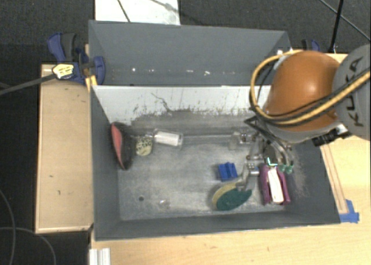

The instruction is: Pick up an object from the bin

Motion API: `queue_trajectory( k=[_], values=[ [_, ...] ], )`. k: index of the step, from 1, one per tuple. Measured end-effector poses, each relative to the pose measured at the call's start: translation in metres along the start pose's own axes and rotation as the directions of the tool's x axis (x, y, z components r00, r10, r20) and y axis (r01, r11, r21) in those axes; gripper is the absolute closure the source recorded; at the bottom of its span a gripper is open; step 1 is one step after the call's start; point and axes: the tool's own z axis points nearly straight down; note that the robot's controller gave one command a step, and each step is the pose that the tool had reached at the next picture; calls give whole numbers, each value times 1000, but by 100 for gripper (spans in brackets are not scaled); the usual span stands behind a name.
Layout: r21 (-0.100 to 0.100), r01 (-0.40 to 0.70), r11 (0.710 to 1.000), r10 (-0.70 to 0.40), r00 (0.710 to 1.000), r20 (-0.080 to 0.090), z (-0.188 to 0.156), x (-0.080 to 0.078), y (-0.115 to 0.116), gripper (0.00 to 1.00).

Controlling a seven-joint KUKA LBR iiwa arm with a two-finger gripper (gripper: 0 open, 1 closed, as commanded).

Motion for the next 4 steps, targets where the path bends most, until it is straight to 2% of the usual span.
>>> queue_trajectory(
  k=[1,2,3,4],
  values=[
    [-1,-179,984,179,984,2,144,-43,-8,0],
    [1,-74,997,74,997,4,141,18,-87,0],
    [-3,-68,998,68,998,7,141,15,-82,100],
    [1,-63,998,63,998,14,75,8,-89,100]
  ],
)
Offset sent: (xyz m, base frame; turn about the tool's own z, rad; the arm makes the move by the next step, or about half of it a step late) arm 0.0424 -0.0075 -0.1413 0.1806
